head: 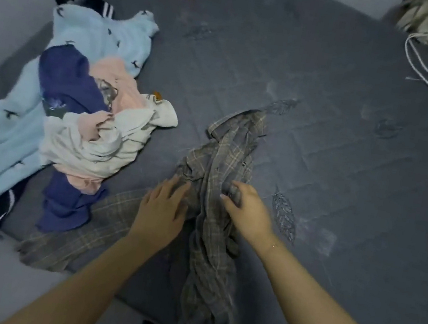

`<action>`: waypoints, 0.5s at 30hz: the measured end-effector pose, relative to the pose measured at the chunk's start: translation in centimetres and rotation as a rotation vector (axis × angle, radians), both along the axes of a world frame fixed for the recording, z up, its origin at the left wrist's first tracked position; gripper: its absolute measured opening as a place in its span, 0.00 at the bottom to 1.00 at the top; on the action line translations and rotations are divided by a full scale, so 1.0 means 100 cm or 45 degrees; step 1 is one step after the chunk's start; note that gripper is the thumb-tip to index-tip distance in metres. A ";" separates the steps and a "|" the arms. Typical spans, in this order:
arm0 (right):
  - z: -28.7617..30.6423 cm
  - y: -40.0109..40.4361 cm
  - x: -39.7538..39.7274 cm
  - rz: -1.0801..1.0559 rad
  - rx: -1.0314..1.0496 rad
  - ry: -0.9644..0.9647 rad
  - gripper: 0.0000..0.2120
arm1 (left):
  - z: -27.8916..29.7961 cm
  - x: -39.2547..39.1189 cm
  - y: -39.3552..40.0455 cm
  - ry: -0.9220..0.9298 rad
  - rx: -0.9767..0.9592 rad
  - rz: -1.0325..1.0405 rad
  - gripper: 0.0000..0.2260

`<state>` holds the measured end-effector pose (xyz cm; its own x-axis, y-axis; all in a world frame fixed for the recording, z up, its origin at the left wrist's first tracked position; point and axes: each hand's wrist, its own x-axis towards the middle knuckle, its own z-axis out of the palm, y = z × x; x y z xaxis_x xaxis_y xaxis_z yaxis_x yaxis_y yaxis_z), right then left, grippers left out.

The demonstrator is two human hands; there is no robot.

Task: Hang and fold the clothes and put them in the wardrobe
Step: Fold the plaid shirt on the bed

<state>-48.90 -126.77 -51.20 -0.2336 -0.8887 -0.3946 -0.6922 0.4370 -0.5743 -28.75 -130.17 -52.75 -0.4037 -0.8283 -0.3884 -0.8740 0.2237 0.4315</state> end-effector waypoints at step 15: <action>-0.151 -0.018 -0.014 -1.059 -0.377 -0.743 0.11 | -0.155 -0.007 -0.067 0.448 0.162 0.457 0.15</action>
<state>-50.30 -128.59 -66.33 -0.6570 -0.6152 -0.4358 0.1785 0.4347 -0.8827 -29.50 -136.92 -68.23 -0.2272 -0.8936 -0.3871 -0.6829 -0.1372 0.7175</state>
